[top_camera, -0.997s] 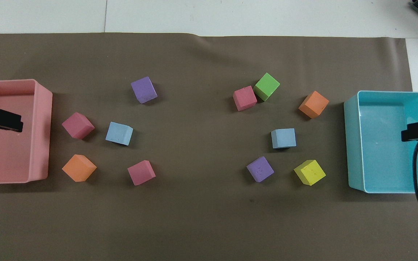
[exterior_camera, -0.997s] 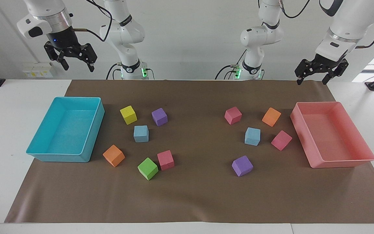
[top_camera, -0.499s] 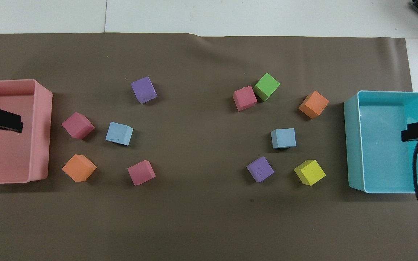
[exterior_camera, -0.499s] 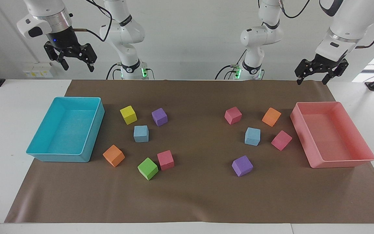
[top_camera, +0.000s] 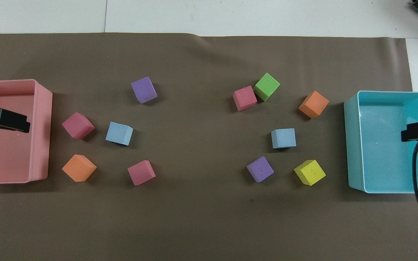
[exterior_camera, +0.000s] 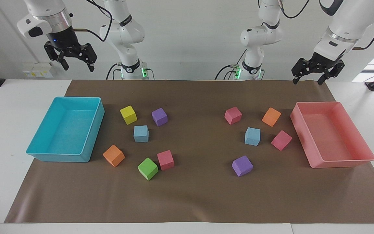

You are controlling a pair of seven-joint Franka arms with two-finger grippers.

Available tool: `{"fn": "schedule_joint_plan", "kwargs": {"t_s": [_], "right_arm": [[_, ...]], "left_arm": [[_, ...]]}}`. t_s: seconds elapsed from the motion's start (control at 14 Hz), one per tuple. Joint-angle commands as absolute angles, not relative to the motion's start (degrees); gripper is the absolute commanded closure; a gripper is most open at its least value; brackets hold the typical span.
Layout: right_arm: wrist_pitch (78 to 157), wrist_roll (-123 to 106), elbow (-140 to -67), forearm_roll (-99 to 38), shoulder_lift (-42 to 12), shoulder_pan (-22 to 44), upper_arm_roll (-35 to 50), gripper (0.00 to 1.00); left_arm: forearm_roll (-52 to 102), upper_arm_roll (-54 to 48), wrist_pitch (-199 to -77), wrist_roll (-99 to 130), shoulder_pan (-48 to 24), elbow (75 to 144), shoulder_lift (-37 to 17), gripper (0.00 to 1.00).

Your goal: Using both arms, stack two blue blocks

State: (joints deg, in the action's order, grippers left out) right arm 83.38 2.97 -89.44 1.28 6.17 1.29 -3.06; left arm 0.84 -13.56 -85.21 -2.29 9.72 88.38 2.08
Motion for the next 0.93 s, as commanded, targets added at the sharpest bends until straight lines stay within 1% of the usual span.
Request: {"fn": "schedule_joint_plan", "kwargs": {"t_s": [0.0, 0.36, 0.43, 0.57, 0.85], "right_arm": [[83.9, 3.1, -90.8, 1.8, 7.1, 1.1, -2.7, 0.00], [84.8, 3.1, -92.5, 1.1, 6.5, 2.0, -2.5, 0.00], [86.6, 3.3, -94.1, 1.1, 6.3, 2.2, -2.4, 0.00], [93.6, 5.4, -97.7, 1.1, 6.3, 4.9, -1.6, 0.00], [100.2, 9.2, -102.7, 1.0, 4.3, 9.4, -1.4, 0.00]], "left_arm": [[1.9, -13.8, -84.6, -2.8, 9.9, 88.5, 2.9, 0.00], [1.9, -13.7, -84.5, -2.8, 10.5, 88.6, 2.9, 0.00], [1.9, -13.8, -84.5, -2.8, 10.5, 88.6, 2.9, 0.00], [1.8, -13.7, -84.5, -2.8, 10.5, 88.5, 2.9, 0.00], [1.8, -13.7, -84.5, -2.8, 10.5, 88.5, 2.9, 0.00]]}}
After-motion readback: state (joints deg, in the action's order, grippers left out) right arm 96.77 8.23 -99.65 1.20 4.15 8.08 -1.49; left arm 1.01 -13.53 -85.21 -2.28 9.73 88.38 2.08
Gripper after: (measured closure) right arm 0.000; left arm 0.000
